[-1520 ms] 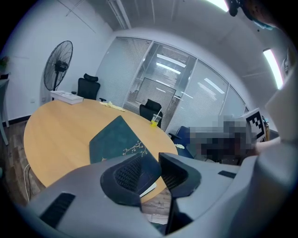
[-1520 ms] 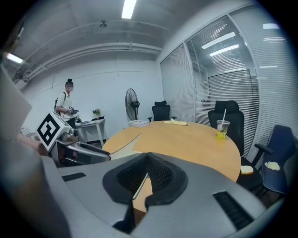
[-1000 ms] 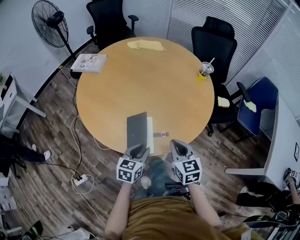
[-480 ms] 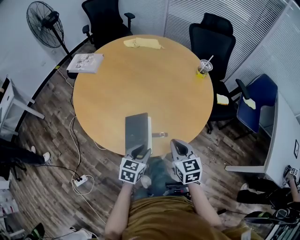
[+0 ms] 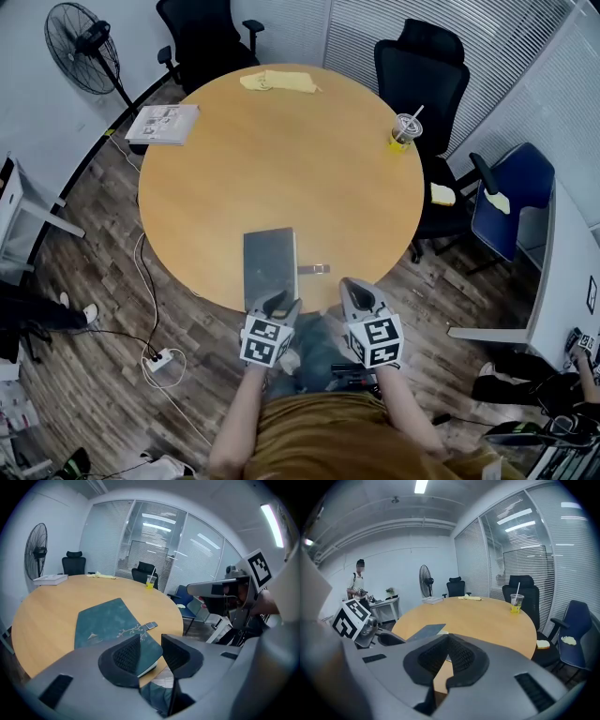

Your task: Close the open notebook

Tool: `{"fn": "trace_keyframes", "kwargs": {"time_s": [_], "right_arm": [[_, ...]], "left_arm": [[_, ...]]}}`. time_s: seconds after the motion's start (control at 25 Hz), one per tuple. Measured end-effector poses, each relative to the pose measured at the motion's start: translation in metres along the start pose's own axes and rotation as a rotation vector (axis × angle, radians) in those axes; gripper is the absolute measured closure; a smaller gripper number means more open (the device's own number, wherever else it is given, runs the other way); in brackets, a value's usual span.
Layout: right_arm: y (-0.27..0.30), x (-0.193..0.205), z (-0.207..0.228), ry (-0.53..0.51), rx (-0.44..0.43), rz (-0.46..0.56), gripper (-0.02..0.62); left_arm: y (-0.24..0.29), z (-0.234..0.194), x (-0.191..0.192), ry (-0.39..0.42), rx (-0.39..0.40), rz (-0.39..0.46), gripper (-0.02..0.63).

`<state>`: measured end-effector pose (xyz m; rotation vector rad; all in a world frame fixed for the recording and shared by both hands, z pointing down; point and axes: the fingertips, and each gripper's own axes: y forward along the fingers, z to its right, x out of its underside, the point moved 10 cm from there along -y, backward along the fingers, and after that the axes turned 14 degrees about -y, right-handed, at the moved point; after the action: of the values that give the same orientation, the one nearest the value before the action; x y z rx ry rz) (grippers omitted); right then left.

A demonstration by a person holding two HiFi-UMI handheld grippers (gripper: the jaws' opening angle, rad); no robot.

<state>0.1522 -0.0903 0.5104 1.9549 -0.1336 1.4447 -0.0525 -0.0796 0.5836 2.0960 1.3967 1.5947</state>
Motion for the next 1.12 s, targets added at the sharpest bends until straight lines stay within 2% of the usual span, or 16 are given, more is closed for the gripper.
{"fn": "trace_keyframes", "kwargs": {"time_s": [0.44, 0.48, 0.56, 0.68, 0.8, 1.12], "right_arm": [[0.002, 0.013, 0.012, 0.023, 0.004, -0.024, 0.584], [0.003, 0.014, 0.012, 0.023, 0.001, -0.026, 0.584], [0.004, 0.016, 0.011, 0.023, -0.004, -0.031, 0.584], [0.005, 0.018, 0.011, 0.024, -0.007, -0.036, 0.583], [0.005, 0.018, 0.013, 0.024, -0.007, -0.037, 0.584], [0.002, 0.014, 0.012, 0.015, -0.008, -0.022, 0.584]], "left_arm": [[0.021, 0.004, 0.007, -0.001, -0.026, -0.079, 0.446], [0.022, 0.002, 0.007, -0.017, -0.031, -0.074, 0.582], [0.023, -0.001, 0.006, -0.028, -0.053, -0.070, 0.584], [0.025, -0.006, 0.007, 0.008, -0.092, -0.075, 0.583], [0.024, -0.011, 0.009, -0.045, -0.099, -0.057, 0.583], [0.015, -0.013, 0.010, -0.066, -0.118, -0.022, 0.583]]}}
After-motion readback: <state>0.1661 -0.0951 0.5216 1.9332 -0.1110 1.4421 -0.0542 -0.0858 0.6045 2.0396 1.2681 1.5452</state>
